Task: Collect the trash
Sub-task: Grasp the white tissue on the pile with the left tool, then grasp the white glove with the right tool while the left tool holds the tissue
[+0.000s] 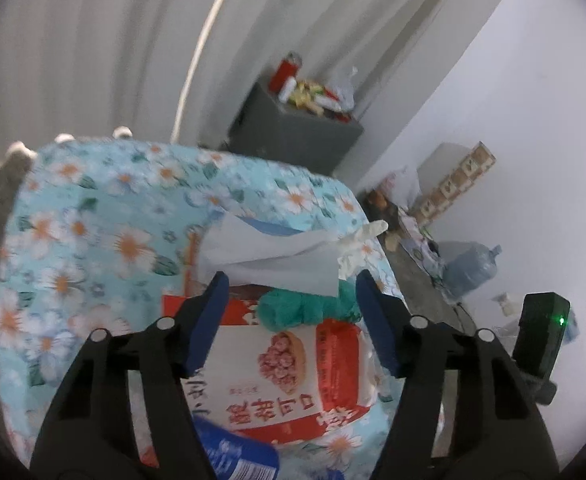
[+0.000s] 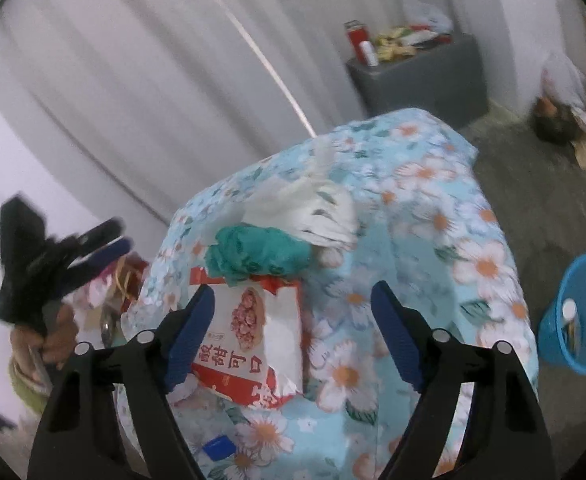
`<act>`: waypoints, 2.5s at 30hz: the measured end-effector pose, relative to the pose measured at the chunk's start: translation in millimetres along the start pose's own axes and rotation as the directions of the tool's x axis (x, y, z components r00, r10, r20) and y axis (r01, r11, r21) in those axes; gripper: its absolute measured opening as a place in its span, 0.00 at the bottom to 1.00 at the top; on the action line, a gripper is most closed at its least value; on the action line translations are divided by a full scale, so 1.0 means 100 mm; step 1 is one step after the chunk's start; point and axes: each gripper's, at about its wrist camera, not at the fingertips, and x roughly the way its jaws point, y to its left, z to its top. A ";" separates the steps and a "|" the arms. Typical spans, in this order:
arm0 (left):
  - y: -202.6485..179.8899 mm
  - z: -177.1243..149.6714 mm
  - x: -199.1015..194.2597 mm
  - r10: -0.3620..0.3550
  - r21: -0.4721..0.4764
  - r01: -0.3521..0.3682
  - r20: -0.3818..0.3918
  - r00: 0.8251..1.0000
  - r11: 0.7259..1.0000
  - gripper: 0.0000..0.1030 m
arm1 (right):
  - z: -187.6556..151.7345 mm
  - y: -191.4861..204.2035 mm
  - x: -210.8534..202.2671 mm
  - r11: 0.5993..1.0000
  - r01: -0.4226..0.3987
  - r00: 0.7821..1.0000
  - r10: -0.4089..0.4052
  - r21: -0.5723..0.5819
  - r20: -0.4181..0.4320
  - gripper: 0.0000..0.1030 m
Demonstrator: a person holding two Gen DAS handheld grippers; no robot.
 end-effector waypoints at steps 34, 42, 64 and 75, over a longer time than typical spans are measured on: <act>-0.56 -0.04 0.86 0.210 0.371 -0.166 -0.083 0.974 0.914 0.00 | 0.11 -0.39 0.33 0.987 -0.052 0.998 0.058 0.151 -0.036 0.64; -0.52 0.05 0.60 0.143 0.318 -0.131 -0.015 0.990 0.939 0.00 | 0.54 -0.51 0.34 0.977 -0.109 0.993 0.100 0.185 0.060 0.64; -0.42 0.20 0.10 0.143 0.263 -0.174 0.133 0.981 0.949 0.00 | 1.09 -0.53 0.97 0.964 -0.157 0.988 0.154 0.212 0.029 0.07; -0.41 0.17 -0.09 0.135 0.247 -0.176 0.175 0.975 0.953 0.00 | 1.19 -0.16 0.46 0.972 -0.220 0.968 0.207 0.084 0.142 0.05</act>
